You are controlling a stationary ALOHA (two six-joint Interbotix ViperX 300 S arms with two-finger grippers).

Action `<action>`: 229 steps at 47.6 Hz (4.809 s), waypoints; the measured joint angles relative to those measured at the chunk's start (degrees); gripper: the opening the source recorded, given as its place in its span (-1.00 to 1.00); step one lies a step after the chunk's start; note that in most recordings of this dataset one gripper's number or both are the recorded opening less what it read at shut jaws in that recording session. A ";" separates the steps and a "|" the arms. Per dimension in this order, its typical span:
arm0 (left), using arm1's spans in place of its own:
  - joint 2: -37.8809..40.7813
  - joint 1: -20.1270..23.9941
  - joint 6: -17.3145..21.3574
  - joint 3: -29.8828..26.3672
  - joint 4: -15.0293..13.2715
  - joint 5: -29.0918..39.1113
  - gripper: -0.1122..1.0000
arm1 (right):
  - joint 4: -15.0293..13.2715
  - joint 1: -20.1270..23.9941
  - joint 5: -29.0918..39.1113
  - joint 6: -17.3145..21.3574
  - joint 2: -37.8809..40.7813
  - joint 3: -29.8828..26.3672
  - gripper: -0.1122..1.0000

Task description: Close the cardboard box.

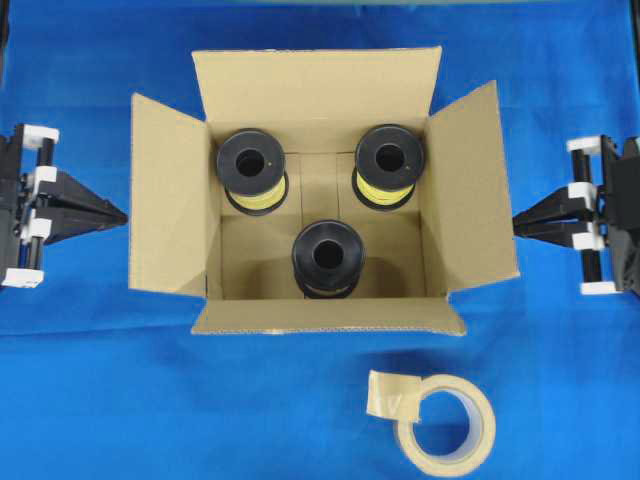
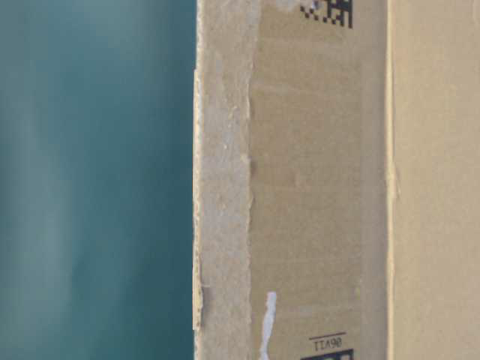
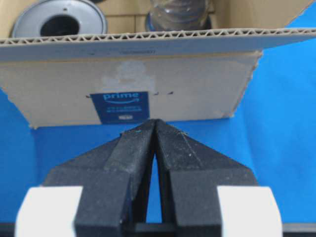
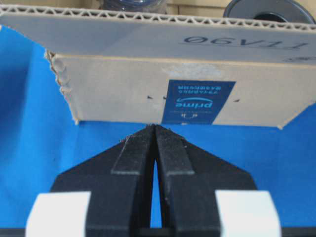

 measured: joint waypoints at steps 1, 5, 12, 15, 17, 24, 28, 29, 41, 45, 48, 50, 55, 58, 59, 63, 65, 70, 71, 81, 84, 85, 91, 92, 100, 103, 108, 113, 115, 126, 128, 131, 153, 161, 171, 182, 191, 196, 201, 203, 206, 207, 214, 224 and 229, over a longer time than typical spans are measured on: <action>0.35 0.00 0.00 0.00 -0.09 -0.35 -0.79 | 0.00 0.00 -0.44 0.00 0.35 -0.09 -0.79; 1.32 0.00 0.00 0.00 -0.09 -2.02 -0.79 | 0.09 -0.18 -2.20 0.09 1.23 0.00 -0.79; 3.34 0.09 -0.26 0.00 -0.09 -7.12 -0.79 | 0.09 -0.26 -4.75 0.44 1.93 -1.23 -0.79; 5.01 0.00 -0.09 -0.35 -0.09 -10.46 -0.79 | 0.09 -0.35 -5.54 0.44 3.08 -2.64 -0.79; 6.15 0.00 0.18 -0.97 -0.09 -12.13 -0.79 | 0.09 -0.26 -6.06 0.44 3.69 -3.52 -0.79; 12.13 0.09 0.53 -4.48 -0.09 -16.79 -0.79 | 0.00 -0.35 -9.23 0.26 6.33 -6.42 -0.79; 16.17 0.18 0.62 -6.86 -0.09 -18.19 -0.79 | -0.09 -0.35 -11.43 0.26 7.73 -7.38 -0.79; 17.14 0.26 0.62 -7.38 -0.18 -18.54 -0.79 | -0.09 -0.35 -12.13 0.26 8.26 -7.56 -0.79; 29.44 2.20 0.70 -14.33 -0.18 -22.06 -0.79 | -0.09 -0.79 -19.25 0.18 16.52 -10.28 -0.79; 33.66 2.64 1.41 -16.70 -0.18 -22.32 -0.79 | -0.09 -1.05 -20.39 0.18 20.30 -11.69 -0.79; 36.56 2.72 2.11 -18.28 -0.18 -22.32 -0.79 | -0.09 -1.32 -21.01 0.18 23.47 -12.83 -0.79; 38.23 2.72 2.37 -19.07 -0.09 -22.41 -0.79 | -0.09 -1.49 -21.27 0.18 25.66 -13.62 -0.79; 42.28 2.72 2.37 -20.74 -0.18 -22.59 -0.79 | 0.00 -2.02 -21.45 0.35 30.50 -15.03 -0.79; 43.77 2.72 2.37 -21.18 -0.26 -22.68 -0.79 | 0.09 -2.20 -21.53 0.35 32.87 -15.73 -0.79; 44.12 2.72 2.37 -21.36 -0.26 -22.68 -0.79 | 0.09 -2.20 -21.53 0.44 33.40 -15.91 -0.79; 45.35 2.72 2.37 -21.45 -0.44 -22.94 -0.79 | 0.18 -2.20 -21.45 0.44 34.89 -16.61 -0.79; 45.70 2.72 2.29 -21.45 -0.53 -23.12 -0.79 | 0.18 -2.20 -21.53 0.44 34.98 -16.79 -0.79; 45.97 2.72 2.29 -21.53 -0.62 -23.64 -0.79 | 0.18 -2.20 -21.53 0.44 35.07 -17.05 -0.79; 45.97 2.72 2.29 -21.62 -0.62 -23.82 -0.79 | 0.18 -2.29 -21.53 0.44 35.07 -17.05 -0.79; 47.20 4.75 2.90 -23.82 -0.62 -25.84 -0.79 | 0.18 -2.29 -21.62 0.44 35.07 -17.05 -0.79; 48.16 5.80 3.08 -25.22 -0.62 -26.02 -0.79 | 0.18 -2.29 -21.62 0.44 35.07 -17.05 -0.79; 48.52 6.15 3.08 -25.66 -0.62 -26.02 -0.79 | 0.18 -2.29 -21.62 0.44 35.07 -17.05 -0.79; 51.06 9.14 4.39 -29.79 -0.62 -25.93 -0.79 | 0.18 -2.29 -21.62 0.53 35.07 -17.05 -0.79; 51.33 9.58 4.75 -30.41 -0.62 -25.93 -0.79 | 0.18 -2.29 -21.62 0.53 35.07 -17.05 -0.79; 54.05 13.10 7.21 -34.80 -0.62 -25.84 -0.79 | 0.18 -2.29 -21.62 0.53 35.07 -17.05 -0.79; 55.20 14.33 8.09 -36.21 -0.62 -25.84 -0.79 | 0.18 -2.29 -21.62 0.53 35.07 -17.05 -0.79; 57.48 15.73 9.93 -38.41 -0.62 -25.84 -0.79 | 0.18 -2.20 -21.62 0.53 35.07 -17.05 -0.79; 59.50 16.00 10.28 -39.90 -0.62 -25.84 -0.79 | 0.18 -2.20 -21.62 0.53 35.07 -17.05 -0.79; 60.21 15.91 10.28 -40.25 -0.62 -25.84 -0.79 | 0.18 -2.20 -21.62 0.53 35.07 -17.05 -0.79; 61.26 14.06 10.20 -40.69 -0.62 -26.02 -0.79 | 0.18 -2.20 -21.62 0.53 35.07 -17.05 -0.79; 61.26 13.54 10.20 -40.69 -0.62 -26.19 -0.79 | 0.18 -2.20 -21.71 0.53 35.07 -17.05 -0.79; 61.26 13.01 10.20 -40.69 -0.62 -26.28 -0.79 | 0.18 -2.20 -21.71 0.53 35.07 -17.05 -0.79; 61.26 13.36 10.11 -40.61 -0.62 -26.28 -0.79 | 0.18 -1.85 -20.83 0.62 34.37 -17.67 -0.79; 61.26 13.36 10.11 -40.61 -0.62 -26.28 -0.79 | 0.26 -0.09 -16.35 0.62 28.30 -19.25 -0.79; 61.26 13.36 10.11 -40.43 -0.62 -26.19 -0.79 | 0.18 4.13 -14.24 0.62 20.57 -19.51 -0.79; 61.26 13.54 10.11 -39.99 -0.62 -26.19 -0.79 | 0.18 12.66 -18.72 0.62 15.21 -18.54 -0.79; 61.35 13.54 10.11 -39.90 -0.62 -26.19 -0.79 | 0.18 19.42 -21.97 0.35 16.35 -17.84 -0.79; 61.35 13.62 10.11 -39.81 -0.62 -26.37 -0.79 | 0.18 21.80 -22.32 0.26 18.81 -17.23 -0.79; 61.35 13.71 10.11 -39.46 -0.62 -26.37 -0.79 | 0.18 22.94 -22.76 0.35 21.97 -16.79 -0.79; 61.35 13.71 10.11 -39.37 -0.62 -26.46 -0.79 | 0.18 22.94 -23.20 0.44 22.94 -16.61 -0.79; 61.35 13.71 10.11 -39.29 -0.62 -26.46 -0.79 | 0.18 22.85 -23.82 0.44 24.08 -16.44 -0.79; 61.35 13.80 10.11 -39.29 -0.62 -26.46 -0.79 | 0.18 22.85 -23.99 0.44 24.43 -16.44 -0.79; 61.35 13.80 10.20 -39.11 -0.62 -26.46 -0.79 | 0.26 22.85 -24.52 0.44 25.31 -15.91 -0.79; 61.35 13.89 10.11 -39.11 -0.62 -26.46 -0.79 | 0.18 21.45 -24.61 0.09 24.43 -15.91 -0.79; 61.35 13.80 9.93 -39.11 -0.62 -26.46 -0.79 | 0.18 19.16 -24.61 0.09 23.64 -15.82 -0.79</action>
